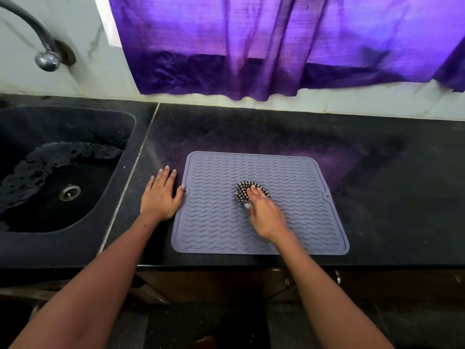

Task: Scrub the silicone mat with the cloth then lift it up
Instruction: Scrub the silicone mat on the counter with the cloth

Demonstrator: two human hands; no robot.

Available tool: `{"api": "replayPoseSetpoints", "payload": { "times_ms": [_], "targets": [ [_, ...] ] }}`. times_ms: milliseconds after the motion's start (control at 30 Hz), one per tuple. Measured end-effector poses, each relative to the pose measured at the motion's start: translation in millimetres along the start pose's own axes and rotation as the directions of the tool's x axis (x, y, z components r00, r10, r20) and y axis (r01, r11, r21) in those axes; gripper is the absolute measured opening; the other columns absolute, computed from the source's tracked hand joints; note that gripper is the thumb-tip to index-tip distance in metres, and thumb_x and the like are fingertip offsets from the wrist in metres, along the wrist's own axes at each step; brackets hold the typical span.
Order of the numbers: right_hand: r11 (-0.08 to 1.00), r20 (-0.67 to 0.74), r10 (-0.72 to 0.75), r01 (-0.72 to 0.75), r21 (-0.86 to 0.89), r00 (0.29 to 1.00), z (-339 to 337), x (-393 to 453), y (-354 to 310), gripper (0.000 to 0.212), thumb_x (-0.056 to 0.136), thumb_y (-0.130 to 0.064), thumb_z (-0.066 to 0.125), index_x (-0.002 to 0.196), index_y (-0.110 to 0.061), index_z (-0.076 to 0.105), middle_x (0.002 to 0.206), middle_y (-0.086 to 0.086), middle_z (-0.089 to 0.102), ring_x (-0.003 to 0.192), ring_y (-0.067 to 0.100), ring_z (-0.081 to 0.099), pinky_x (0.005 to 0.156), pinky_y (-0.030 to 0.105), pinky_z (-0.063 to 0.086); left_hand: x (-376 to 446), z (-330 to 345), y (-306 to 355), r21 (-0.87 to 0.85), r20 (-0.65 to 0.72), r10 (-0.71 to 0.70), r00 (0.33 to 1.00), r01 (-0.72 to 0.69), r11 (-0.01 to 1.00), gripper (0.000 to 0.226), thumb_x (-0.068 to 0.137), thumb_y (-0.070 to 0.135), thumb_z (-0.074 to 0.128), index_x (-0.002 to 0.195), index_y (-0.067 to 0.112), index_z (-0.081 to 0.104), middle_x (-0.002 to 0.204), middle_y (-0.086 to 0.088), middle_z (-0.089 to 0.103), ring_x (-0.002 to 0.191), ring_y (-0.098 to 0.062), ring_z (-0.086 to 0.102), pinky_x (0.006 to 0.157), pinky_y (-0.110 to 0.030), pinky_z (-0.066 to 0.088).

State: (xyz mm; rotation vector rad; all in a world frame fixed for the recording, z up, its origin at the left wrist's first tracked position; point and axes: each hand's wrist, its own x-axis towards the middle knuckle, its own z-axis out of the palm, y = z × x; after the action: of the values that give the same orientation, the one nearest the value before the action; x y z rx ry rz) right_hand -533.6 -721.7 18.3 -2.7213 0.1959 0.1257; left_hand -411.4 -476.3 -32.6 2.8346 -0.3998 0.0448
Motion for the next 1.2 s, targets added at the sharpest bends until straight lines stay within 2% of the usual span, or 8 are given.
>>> {"api": "replayPoseSetpoints", "payload": {
  "times_ms": [200, 400, 533, 733, 867, 967, 1067, 1200],
  "targets": [
    [0.565, 0.125, 0.392, -0.346, 0.750, 0.911, -47.9, 35.8, -14.6, 0.035, 0.099, -0.016, 0.040, 0.130, -0.003, 0.050, 0.117, 0.011, 0.060, 0.105, 0.025, 0.056, 0.088, 0.033, 0.046, -1.6, -2.0, 0.5, -0.012, -0.010, 0.002, 1.000, -0.002, 1.000, 0.090, 0.077, 0.064, 0.002, 0.148, 0.014, 0.026, 0.158, -0.006, 0.017, 0.146, -0.019, 0.010, 0.119, -0.035, 0.004],
    [0.965, -0.150, 0.072, -0.031, 0.260, 0.986, -2.0, 11.7, -61.7, 0.055, 0.096, -0.007, 0.037, 0.148, -0.008, 0.016, 0.156, 0.009, 0.017, 0.143, 0.020, 0.020, 0.119, 0.032, 0.009, -0.8, -1.8, -0.3, -0.006, -0.013, 0.007, 1.000, -0.007, 1.000, 0.088, 0.079, 0.063, 0.002, 0.148, 0.014, 0.026, 0.158, -0.006, 0.017, 0.146, -0.019, 0.011, 0.119, -0.034, 0.004],
    [0.996, 0.002, -0.049, 0.049, -0.073, 0.999, 42.6, 5.5, -57.9, 0.064, 0.099, -0.034, 0.030, 0.149, -0.011, -0.004, 0.157, 0.005, -0.011, 0.145, 0.018, -0.013, 0.118, 0.034, -0.009, -0.4, 0.0, -0.8, -0.006, -0.018, 0.006, 1.000, -0.006, 1.000, 0.087, 0.079, 0.062, 0.003, 0.148, 0.014, 0.026, 0.157, -0.007, 0.018, 0.146, -0.019, 0.011, 0.119, -0.035, 0.005],
    [0.991, 0.093, -0.091, 0.099, -0.087, 0.991, 28.0, 18.0, -50.2, 0.062, 0.099, -0.028, 0.033, 0.149, -0.013, -0.001, 0.158, 0.001, -0.010, 0.145, 0.015, -0.010, 0.115, 0.027, -0.006, -1.1, -1.3, 1.1, -0.017, -0.018, -0.003, 1.000, 0.002, 1.000, 0.088, 0.078, 0.062, 0.003, 0.148, 0.014, 0.026, 0.158, -0.007, 0.017, 0.146, -0.019, 0.010, 0.119, -0.035, 0.004],
    [0.937, 0.180, -0.011, -0.053, 0.346, 0.984, 5.7, 30.6, -52.3, 0.052, 0.099, -0.018, 0.040, 0.147, -0.016, 0.022, 0.156, -0.005, 0.014, 0.143, 0.015, 0.016, 0.114, 0.028, 0.010, -3.0, -3.3, 2.0, -0.020, -0.020, -0.001, 1.000, 0.000, 1.000, 0.088, 0.079, 0.062, 0.003, 0.148, 0.014, 0.026, 0.158, -0.006, 0.017, 0.146, -0.019, 0.010, 0.119, -0.035, 0.004],
    [0.594, 0.172, 0.177, -0.244, 0.766, 0.969, -9.7, 41.9, -63.7, 0.041, 0.098, -0.013, 0.040, 0.139, -0.012, 0.040, 0.141, 0.010, 0.046, 0.122, 0.023, 0.048, 0.105, 0.033, 0.035, -3.3, -3.8, 2.9, -0.021, -0.014, 0.001, 1.000, -0.002, 1.000, 0.089, 0.078, 0.062, 0.001, 0.148, 0.014, 0.026, 0.158, -0.006, 0.016, 0.146, -0.019, 0.010, 0.119, -0.035, 0.004],
    [0.821, 0.070, 0.104, -0.125, 0.558, 0.992, 5.5, 28.3, -87.1, 0.049, 0.098, -0.017, 0.039, 0.146, -0.013, 0.027, 0.145, 0.008, 0.039, 0.125, 0.021, 0.044, 0.107, 0.034, 0.033, -2.7, -4.0, 1.7, -0.009, -0.016, 0.004, 1.000, -0.004, 1.000, 0.090, 0.077, 0.062, -0.001, 0.149, 0.014, 0.025, 0.158, -0.006, 0.016, 0.146, -0.019, 0.010, 0.119, -0.035, 0.004],
    [0.991, 0.043, -0.127, 0.128, -0.029, 0.991, 58.0, -1.2, -101.6, 0.065, 0.098, -0.030, 0.033, 0.149, -0.009, -0.003, 0.157, 0.007, -0.010, 0.145, 0.019, -0.013, 0.119, 0.036, -0.006, -1.7, -3.4, 1.6, -0.002, -0.019, 0.011, 1.000, -0.011, 1.000, 0.090, 0.077, 0.062, -0.002, 0.149, 0.014, 0.024, 0.158, -0.006, 0.015, 0.147, -0.019, 0.009, 0.118, -0.034, 0.002]
  ]
}}
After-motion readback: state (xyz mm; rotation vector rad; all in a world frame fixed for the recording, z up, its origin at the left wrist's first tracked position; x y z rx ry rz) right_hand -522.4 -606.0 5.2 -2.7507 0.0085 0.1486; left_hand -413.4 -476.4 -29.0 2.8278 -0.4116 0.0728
